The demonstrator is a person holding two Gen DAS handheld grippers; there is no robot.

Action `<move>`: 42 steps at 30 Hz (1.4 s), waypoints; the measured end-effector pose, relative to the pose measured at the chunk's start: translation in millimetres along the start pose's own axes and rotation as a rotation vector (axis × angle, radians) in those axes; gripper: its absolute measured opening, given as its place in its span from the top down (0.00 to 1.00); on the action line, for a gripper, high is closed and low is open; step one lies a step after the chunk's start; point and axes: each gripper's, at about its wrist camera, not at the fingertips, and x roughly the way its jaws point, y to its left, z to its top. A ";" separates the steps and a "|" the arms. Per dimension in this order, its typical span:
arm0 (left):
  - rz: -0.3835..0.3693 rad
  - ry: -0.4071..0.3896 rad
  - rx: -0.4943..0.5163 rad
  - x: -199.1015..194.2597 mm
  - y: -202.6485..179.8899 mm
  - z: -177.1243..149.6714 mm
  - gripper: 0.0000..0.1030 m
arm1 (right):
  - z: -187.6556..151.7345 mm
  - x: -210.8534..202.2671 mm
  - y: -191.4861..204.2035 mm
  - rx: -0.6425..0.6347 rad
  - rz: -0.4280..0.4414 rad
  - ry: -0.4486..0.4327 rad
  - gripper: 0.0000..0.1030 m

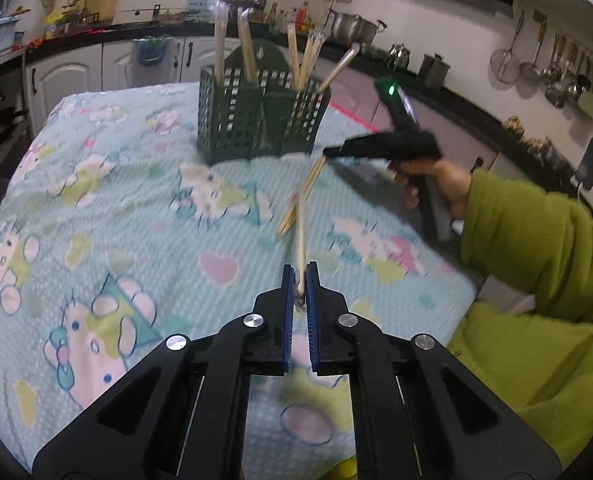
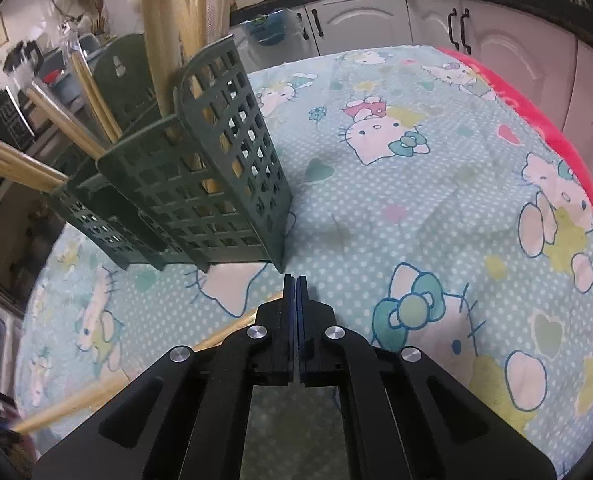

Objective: Organize utensils
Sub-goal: 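Close the left tool on a loose chopstick while the right tool grasps another chopstick, then lift both held chopsticks and carry them above the green caddy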

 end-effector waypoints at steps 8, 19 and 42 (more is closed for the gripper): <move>-0.029 -0.055 -0.021 -5.1 -5.9 43.0 0.97 | 6.4 -41.2 8.3 -0.040 0.061 -0.106 0.99; -0.009 -0.131 0.020 -34.5 -18.2 98.0 0.97 | 15.7 -113.2 48.8 -0.157 0.135 -0.258 0.99; 0.108 -0.201 0.047 -53.3 -13.5 209.9 0.97 | 72.8 -204.6 95.6 -0.236 0.227 -0.482 0.99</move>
